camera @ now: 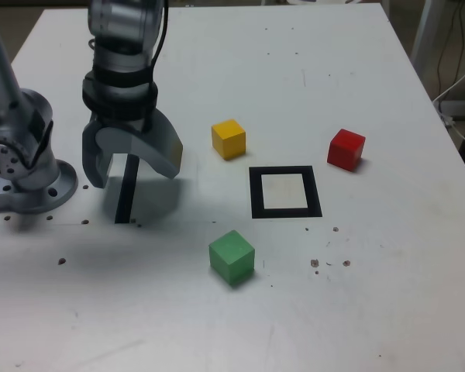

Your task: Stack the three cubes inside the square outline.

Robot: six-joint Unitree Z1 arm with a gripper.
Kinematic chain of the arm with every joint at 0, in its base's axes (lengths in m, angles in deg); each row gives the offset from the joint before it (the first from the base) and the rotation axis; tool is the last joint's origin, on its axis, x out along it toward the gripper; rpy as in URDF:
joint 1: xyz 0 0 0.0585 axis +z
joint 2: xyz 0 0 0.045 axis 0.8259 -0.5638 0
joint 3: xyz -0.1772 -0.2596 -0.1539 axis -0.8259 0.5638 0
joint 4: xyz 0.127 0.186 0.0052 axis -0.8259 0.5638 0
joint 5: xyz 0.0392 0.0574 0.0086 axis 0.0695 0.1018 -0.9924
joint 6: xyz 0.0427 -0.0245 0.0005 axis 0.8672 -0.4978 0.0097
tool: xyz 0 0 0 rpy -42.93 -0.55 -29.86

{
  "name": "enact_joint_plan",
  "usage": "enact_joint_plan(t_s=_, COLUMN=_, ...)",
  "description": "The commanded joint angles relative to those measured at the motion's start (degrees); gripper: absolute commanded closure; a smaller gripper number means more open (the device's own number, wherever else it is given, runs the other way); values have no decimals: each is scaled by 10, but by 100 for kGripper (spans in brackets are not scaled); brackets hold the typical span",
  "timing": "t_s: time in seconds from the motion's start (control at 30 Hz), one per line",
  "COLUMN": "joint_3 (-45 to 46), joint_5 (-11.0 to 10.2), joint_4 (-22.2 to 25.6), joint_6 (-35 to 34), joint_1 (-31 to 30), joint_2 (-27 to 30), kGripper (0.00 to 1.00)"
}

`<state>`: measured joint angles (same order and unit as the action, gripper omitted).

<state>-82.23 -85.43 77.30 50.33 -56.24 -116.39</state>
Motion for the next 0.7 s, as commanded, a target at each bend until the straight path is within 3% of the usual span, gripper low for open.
enact_joint_plan(t_s=0.0, joint_3=1, joint_5=-1, joint_4=0, joint_6=-1, joint_1=1, joint_2=-2, kGripper=0)
enact_joint_plan(t_s=0.37, joint_3=1, joint_5=-1, joint_4=2, joint_6=-1, joint_1=1, joint_2=-2, kGripper=0)
enact_joint_plan(t_s=0.67, joint_3=-19, joint_5=-4, joint_4=31, joint_6=0, joint_1=1, joint_2=10, kGripper=0)
